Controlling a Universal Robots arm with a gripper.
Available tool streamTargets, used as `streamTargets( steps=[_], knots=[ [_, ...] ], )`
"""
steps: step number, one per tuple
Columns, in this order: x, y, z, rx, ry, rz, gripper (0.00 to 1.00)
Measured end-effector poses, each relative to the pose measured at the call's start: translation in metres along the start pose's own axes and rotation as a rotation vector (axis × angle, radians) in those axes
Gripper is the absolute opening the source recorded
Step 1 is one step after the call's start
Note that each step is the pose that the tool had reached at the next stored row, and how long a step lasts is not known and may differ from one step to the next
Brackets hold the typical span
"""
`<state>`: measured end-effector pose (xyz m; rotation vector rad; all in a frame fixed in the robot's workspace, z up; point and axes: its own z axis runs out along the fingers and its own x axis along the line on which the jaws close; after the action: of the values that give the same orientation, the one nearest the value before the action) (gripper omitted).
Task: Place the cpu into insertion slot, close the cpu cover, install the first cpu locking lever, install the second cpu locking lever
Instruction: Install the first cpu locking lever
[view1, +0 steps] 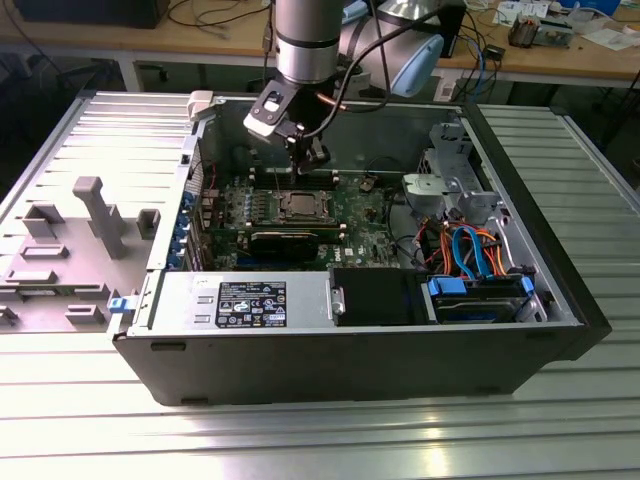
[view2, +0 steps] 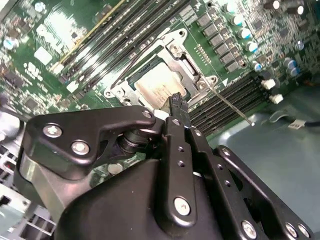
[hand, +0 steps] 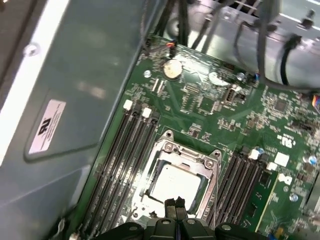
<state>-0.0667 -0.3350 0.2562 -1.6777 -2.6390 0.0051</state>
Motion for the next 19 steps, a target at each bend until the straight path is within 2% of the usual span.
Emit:
streamTargets(
  steps=[3, 5, 7, 8, 19],
  knots=[
    [0.0000, 0.0000, 0.0000, 0.0009, -0.0008, -0.083, 0.11],
    [0.0000, 0.0000, 0.0001, 0.0012, -0.0012, -0.114, 0.11],
    [0.0000, -0.0001, 0.0002, 0.0020, -0.0020, -0.185, 0.11],
    [0.0000, -0.0001, 0.0003, 0.0021, -0.0021, -0.201, 0.11],
    [0.0000, -0.0001, 0.0003, 0.0025, -0.0025, -0.238, 0.11]
  ],
)
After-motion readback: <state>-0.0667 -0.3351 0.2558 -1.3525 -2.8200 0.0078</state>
